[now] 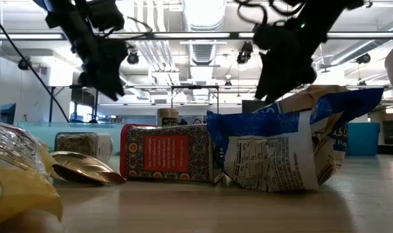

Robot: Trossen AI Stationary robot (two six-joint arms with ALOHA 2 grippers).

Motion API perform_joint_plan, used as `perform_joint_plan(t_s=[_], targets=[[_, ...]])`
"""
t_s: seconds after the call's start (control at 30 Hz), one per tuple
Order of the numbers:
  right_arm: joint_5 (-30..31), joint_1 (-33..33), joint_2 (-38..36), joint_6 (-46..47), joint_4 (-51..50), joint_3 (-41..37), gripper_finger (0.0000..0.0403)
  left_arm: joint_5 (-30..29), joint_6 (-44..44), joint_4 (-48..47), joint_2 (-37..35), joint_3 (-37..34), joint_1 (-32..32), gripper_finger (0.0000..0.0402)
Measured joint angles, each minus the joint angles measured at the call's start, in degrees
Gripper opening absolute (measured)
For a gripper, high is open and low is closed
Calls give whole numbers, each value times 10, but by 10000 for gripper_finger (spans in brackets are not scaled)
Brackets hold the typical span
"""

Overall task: Pick & Place Food Item
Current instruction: Put the yellow spoon into the green bin

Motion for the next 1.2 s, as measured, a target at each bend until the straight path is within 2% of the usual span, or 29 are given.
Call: perform_joint_plan(t_s=[0.1, 0.23, 0.4, 0.73, 1.2], targets=[[-64, -42, 12, -30, -13, 0, 213, 1, 3, 24, 1, 0, -22, 191], [-114, -89, 31, -59, -17, 0, 212, 1, 15, 40, -1, 0, -37, 191], [-118, -120, 57, -97, -19, 0, 197, 1, 18, 76, 1, -1, -39, 191], [-140, -122, 108, -139, -21, 0, 122, -2, 50, 145, 0, -4, -39, 191], [-144, -127, 134, -150, -22, 0, 114, -2, 63, 149, 0, -4, -39, 191]])
